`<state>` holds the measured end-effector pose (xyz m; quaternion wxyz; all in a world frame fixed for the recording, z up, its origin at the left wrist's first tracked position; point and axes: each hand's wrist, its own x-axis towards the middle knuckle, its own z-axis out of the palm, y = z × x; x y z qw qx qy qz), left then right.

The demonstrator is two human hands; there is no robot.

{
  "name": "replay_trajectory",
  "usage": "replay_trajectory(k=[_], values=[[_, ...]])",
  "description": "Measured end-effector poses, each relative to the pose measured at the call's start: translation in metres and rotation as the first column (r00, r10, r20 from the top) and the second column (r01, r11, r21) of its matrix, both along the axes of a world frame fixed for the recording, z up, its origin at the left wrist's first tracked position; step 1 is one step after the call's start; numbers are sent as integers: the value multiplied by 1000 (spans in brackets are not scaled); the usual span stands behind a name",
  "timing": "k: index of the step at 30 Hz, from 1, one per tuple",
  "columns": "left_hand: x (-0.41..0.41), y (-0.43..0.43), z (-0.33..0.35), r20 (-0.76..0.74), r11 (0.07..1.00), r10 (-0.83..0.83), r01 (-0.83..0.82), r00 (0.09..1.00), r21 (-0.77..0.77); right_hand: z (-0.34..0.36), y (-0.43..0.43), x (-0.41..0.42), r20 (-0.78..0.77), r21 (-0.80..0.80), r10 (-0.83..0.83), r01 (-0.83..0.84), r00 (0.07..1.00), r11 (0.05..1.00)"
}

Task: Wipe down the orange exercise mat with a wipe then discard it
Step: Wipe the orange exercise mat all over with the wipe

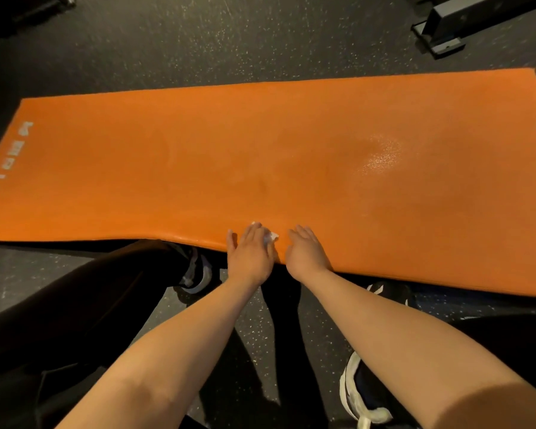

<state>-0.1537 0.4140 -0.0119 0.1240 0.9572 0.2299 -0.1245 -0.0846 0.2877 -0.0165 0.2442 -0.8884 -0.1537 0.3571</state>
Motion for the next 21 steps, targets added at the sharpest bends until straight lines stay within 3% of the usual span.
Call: replay_trajectory(k=[6,9,12,15,21], values=[[8,37,-4,-128,989,110,-95,986,117,-9,3,-10,41,-66,75,-72,996,995],[7,4,-8,-206,999,-26,31,978,18,-14,0,-12,62,-38,28,-26,998,999],[1,-18,-12,-194,981,-186,173,963,-83,-19,-5,-12,55,48,-66,63,996,997],[5,-2,-13,-218,967,-255,248,942,-63,-21,-7,-14,67,75,-53,48,996,996],[17,36,-3,-264,995,81,-62,961,81,-20,-8,-17,90,101,-47,38,995,994]])
